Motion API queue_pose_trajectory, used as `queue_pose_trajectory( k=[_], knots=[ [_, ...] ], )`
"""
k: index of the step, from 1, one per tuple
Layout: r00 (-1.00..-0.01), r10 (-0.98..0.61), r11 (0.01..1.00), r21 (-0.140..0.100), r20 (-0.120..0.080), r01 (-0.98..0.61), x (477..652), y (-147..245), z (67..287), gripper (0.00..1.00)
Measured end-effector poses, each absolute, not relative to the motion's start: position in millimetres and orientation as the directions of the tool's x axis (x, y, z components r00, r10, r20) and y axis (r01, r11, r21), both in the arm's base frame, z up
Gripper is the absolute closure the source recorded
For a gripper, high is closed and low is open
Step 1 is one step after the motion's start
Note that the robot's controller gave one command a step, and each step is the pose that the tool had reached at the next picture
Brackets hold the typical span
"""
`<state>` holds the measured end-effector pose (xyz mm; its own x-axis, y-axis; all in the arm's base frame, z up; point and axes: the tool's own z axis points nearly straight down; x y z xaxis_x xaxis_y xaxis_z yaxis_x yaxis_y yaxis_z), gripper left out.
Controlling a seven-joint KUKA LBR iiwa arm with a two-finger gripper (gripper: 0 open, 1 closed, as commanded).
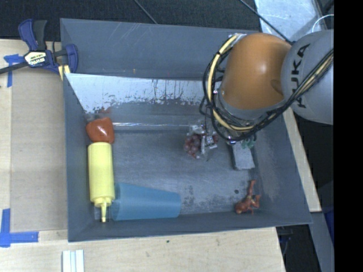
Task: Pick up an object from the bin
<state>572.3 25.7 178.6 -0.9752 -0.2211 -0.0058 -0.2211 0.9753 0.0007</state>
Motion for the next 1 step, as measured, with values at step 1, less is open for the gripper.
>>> queue_pose_trajectory(
  k=[1],
  knots=[
    [-0.974, -0.227, 0.974, 0.002, -0.003, -0.227, 556.2, 25.6, 276.5, 1.0]
  ],
)
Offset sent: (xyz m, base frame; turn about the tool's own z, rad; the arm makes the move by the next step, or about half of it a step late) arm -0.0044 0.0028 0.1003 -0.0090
